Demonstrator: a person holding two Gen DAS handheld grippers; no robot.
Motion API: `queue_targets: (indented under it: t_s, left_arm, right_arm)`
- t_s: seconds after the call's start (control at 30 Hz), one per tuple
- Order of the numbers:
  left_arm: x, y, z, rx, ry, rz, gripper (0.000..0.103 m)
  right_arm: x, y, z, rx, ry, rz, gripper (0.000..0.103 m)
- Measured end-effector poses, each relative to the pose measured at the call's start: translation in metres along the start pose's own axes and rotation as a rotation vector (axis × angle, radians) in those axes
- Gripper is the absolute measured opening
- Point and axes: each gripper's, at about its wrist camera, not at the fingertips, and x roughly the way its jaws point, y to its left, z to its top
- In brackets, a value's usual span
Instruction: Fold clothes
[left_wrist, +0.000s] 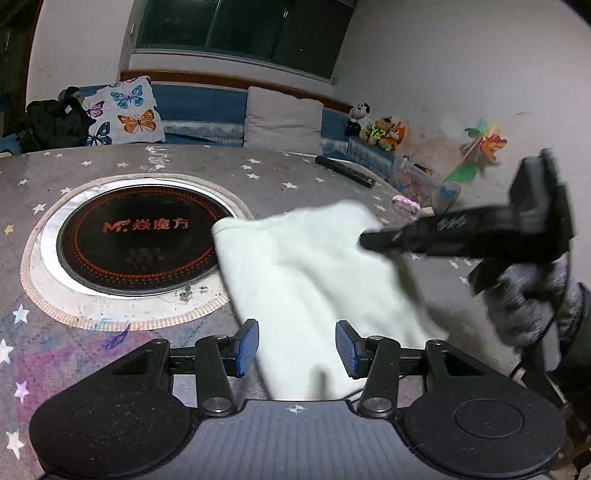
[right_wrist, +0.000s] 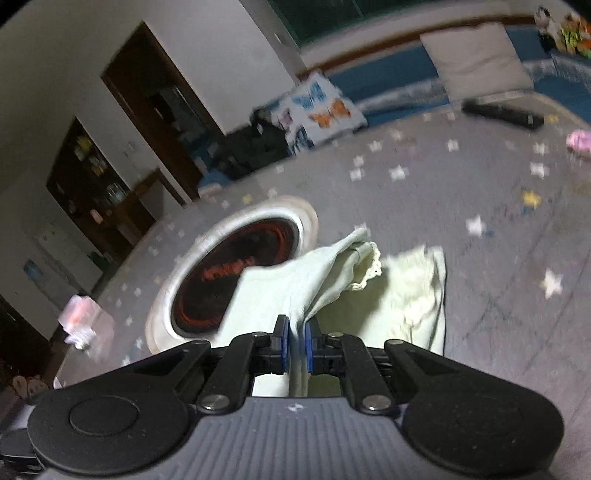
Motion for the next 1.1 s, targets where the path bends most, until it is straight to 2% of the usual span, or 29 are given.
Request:
queue_targets:
  t_s: [0.13,0.2,0.27,0.33,0.47,0.6,0.67,0.8,0.9,0.93,0.97,1.1]
  left_arm:
    - [0.01,0.004,0.0,-0.004,0.025,0.015,0.049]
    - [0.013,0.003,-0.002,0.006,0.037,0.015,0.049]
    - [0.015,0.002,-0.003,0.017,0.044,0.013,0.049]
    - [0.017,0.0,-0.003,0.026,0.047,0.009,0.049]
    - [0.021,-0.004,-0.003,0.043,0.052,-0.001,0.048]
    - [0.025,-0.011,-0.005,0.075,0.056,-0.017,0.047]
    - [0.026,-0.014,-0.007,0.093,0.059,-0.024,0.047]
    - [0.03,-0.02,-0.012,0.125,0.066,-0.025,0.044]
    - [0.032,-0.025,-0.015,0.15,0.07,-0.023,0.04]
    - [0.032,-0.026,-0.016,0.16,0.071,-0.019,0.039]
    - [0.033,-0.027,-0.016,0.169,0.071,-0.014,0.037]
    - [0.037,-0.026,-0.02,0.189,0.079,0.008,0.034]
  right_arm:
    - [-0.004,-0.014,-0.002,0.029,-0.019,-0.024,0.008]
    - [0.005,-0.03,-0.009,0.056,0.005,-0.088,0.008]
    - [0.006,-0.041,-0.014,0.083,0.007,-0.107,0.01]
    - [-0.001,-0.042,-0.017,0.085,-0.014,-0.106,0.016]
    - [-0.019,-0.034,-0.014,0.052,-0.043,-0.104,0.017]
    - [-0.035,-0.023,-0.024,0.012,-0.018,-0.088,0.019]
    - [-0.044,-0.019,-0.036,-0.003,0.012,-0.082,0.025]
    - [-0.058,-0.015,-0.059,-0.017,0.051,-0.08,0.026]
    - [-0.063,-0.012,-0.071,-0.025,0.064,-0.093,0.022]
    - [-0.065,-0.011,-0.074,-0.031,0.061,-0.1,0.01]
    - [-0.066,-0.01,-0.077,-0.036,0.059,-0.106,0.007]
    - [-0.078,-0.005,-0.081,-0.051,0.023,-0.113,0.005]
